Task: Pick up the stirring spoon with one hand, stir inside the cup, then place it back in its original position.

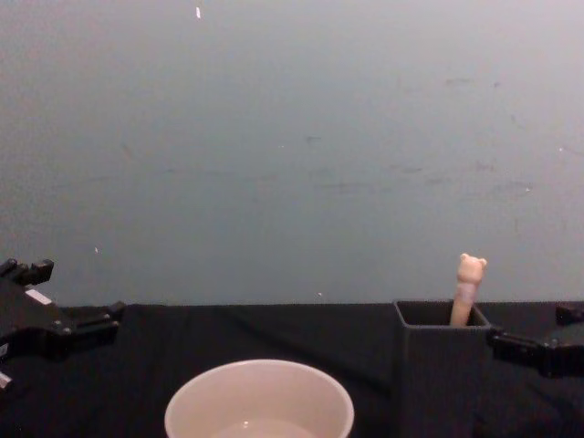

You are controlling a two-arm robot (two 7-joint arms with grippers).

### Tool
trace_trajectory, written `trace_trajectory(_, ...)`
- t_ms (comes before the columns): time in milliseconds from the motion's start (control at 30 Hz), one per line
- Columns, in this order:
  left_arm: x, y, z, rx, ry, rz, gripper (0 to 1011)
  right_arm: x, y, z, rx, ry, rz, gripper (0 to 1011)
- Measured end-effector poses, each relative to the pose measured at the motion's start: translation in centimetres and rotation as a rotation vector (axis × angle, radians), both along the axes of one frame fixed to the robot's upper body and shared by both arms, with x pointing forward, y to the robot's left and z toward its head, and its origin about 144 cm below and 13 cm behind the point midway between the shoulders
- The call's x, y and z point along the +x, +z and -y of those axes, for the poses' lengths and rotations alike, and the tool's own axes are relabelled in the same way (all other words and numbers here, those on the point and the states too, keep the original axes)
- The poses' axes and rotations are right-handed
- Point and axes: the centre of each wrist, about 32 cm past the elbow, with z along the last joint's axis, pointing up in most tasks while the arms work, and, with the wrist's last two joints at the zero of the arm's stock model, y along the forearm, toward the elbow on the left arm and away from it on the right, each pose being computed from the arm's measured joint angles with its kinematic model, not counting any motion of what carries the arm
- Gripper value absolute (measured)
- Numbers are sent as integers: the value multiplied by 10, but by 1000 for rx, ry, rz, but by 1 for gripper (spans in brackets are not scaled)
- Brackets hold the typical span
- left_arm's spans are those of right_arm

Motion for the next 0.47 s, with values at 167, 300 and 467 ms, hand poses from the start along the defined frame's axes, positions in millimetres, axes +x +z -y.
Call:
trace_trajectory(167,0,0,0,0,0,0,1001,0,0,0,0,0,0,1002)
trace_trajectory(300,0,0,0,0,0,0,1001,0,0,0,0,0,0,1002)
trace_trajectory(467,0,0,0,0,0,0,1001,0,0,0,0,0,0,1002)
